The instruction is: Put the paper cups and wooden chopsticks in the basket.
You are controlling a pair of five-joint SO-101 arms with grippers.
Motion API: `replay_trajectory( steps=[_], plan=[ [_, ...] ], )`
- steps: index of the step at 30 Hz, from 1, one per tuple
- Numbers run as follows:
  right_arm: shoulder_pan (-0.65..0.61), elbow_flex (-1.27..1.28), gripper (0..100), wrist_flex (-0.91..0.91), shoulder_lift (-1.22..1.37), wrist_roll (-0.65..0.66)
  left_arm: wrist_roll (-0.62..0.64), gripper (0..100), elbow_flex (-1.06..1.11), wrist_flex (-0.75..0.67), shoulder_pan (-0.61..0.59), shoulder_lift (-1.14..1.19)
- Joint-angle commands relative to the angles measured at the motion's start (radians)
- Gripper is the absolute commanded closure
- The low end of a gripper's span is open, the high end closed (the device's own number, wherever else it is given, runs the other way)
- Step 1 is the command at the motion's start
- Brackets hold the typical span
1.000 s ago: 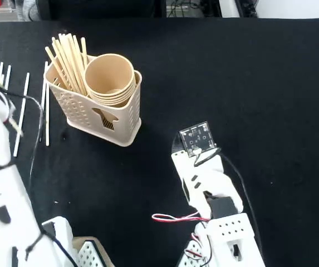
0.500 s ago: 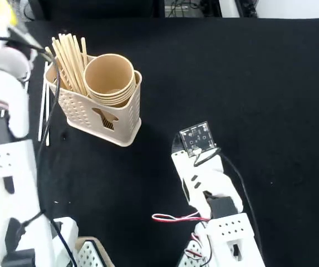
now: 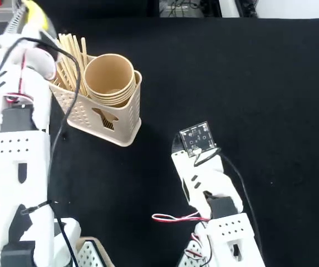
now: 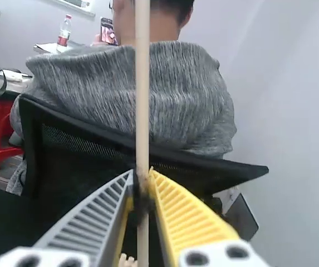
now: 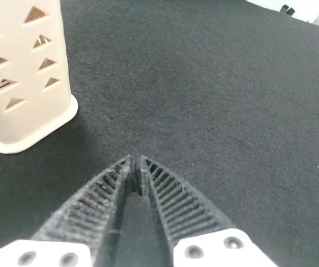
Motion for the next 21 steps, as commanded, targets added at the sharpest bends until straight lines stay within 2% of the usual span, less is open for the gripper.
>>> replay_trajectory(
  steps=[1,7,15,21],
  plan=[
    [0.006,-0.001,98.2,-0.005,-0.012,0.008,-0.086,97,0.013,-0.023,0.077,-0.002],
    [0.006,-0.001,98.2,-0.005,-0.012,0.008,-0.124,97,0.053,-0.026,0.09,0.002],
    [0.006,-0.001,98.2,-0.005,-0.012,0.008,-0.157,97,0.168,-0.189,0.085,-0.003],
    [0.006,-0.001,98.2,-0.005,-0.012,0.008,-0.176,97,0.173,-0.181,0.087,-0.003]
  ],
)
